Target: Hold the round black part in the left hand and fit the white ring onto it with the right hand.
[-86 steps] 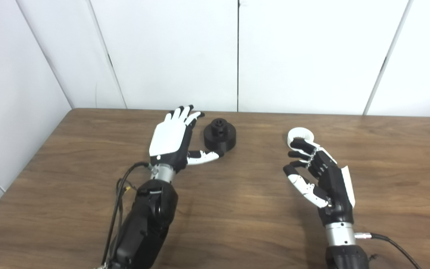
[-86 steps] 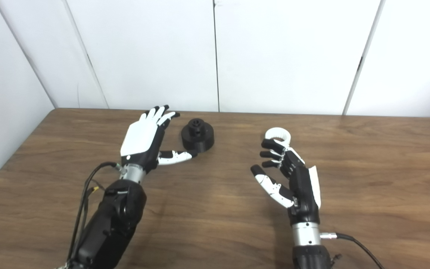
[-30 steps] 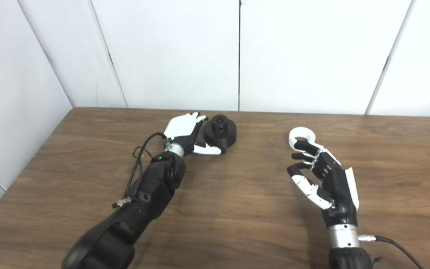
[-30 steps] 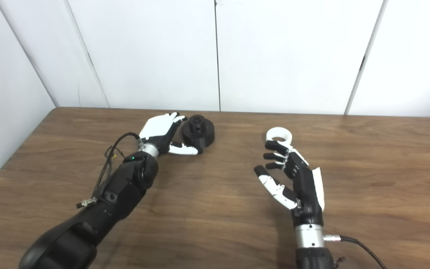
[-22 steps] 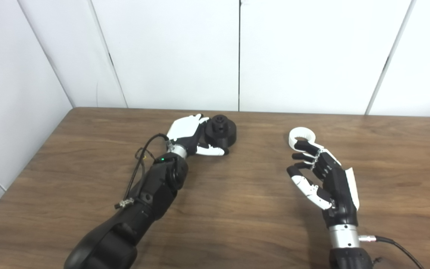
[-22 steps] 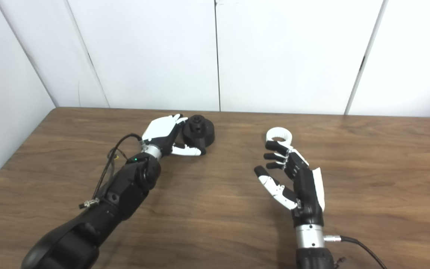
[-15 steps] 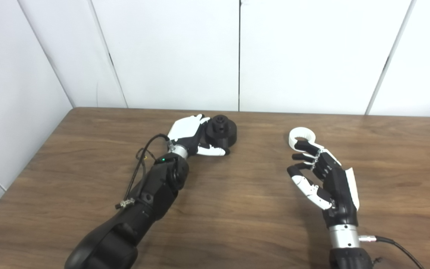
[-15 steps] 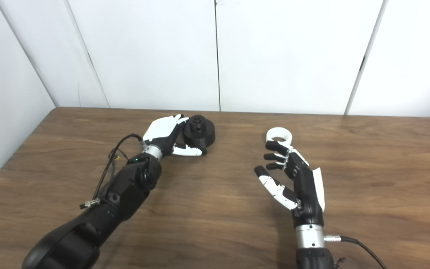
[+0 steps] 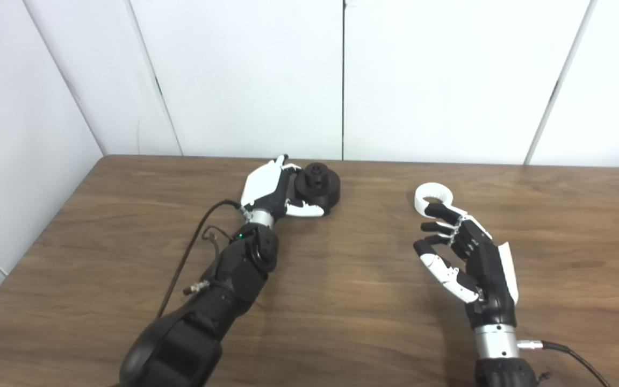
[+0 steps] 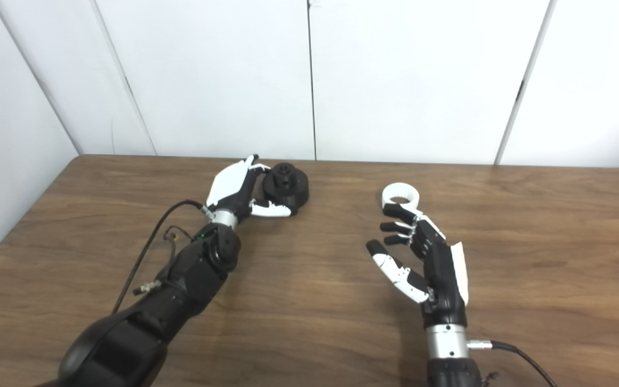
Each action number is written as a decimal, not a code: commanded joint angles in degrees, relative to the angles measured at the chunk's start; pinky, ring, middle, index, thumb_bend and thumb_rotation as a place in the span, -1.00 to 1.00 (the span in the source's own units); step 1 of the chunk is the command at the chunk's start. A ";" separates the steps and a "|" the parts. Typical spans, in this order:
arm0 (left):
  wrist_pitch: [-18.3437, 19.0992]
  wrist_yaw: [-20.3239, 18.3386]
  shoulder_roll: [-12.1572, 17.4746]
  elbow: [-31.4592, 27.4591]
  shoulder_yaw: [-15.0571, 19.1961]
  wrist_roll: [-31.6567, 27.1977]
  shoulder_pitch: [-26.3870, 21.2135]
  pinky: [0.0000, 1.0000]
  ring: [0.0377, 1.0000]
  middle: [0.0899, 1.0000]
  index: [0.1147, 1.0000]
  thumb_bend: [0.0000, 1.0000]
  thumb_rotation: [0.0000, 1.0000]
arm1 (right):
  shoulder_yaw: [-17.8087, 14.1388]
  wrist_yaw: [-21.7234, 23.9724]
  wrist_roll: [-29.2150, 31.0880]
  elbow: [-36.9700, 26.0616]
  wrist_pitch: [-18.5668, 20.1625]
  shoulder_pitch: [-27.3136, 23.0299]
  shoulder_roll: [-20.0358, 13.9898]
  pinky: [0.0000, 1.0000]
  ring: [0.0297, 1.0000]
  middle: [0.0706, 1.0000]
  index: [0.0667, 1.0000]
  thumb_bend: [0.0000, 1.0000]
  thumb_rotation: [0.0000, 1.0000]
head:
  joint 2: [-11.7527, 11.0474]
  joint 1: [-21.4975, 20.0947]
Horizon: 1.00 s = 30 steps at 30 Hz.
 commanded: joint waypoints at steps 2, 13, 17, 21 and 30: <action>-3.37 1.26 0.05 -0.05 1.58 -3.03 -3.36 0.97 1.00 1.00 0.28 0.78 -0.35 | -0.60 -0.07 0.16 0.29 -0.13 1.78 -0.48 0.14 0.30 0.44 0.38 0.25 -0.32 | 0.03 -0.07; -3.94 0.94 -0.01 0.67 0.85 -4.56 -3.05 1.00 1.00 1.00 0.26 0.79 -0.36 | -0.74 0.03 0.80 0.52 -0.53 1.56 -0.54 0.14 0.32 0.43 0.37 0.24 -0.36 | 0.14 -0.06; -3.45 0.80 -0.09 -0.14 0.46 -4.44 -2.63 0.99 1.00 1.00 0.24 0.80 -0.36 | -0.80 0.28 1.41 0.30 -0.43 1.55 -0.59 0.13 0.31 0.42 0.36 0.24 -0.35 | 0.28 0.03; -3.17 0.49 -0.22 -0.56 0.25 -4.51 -2.32 1.00 1.00 1.00 0.23 0.80 -0.37 | -0.84 0.44 1.78 0.39 -0.48 1.53 -0.62 0.13 0.32 0.43 0.37 0.24 -0.36 | 0.23 0.17; -2.60 -1.28 -0.24 -6.52 -0.58 -4.13 1.55 0.98 1.00 1.00 0.19 0.83 -0.42 | -0.85 0.40 1.52 0.37 -0.25 1.44 -0.57 0.12 0.31 0.43 0.36 0.25 -0.35 | 0.27 0.63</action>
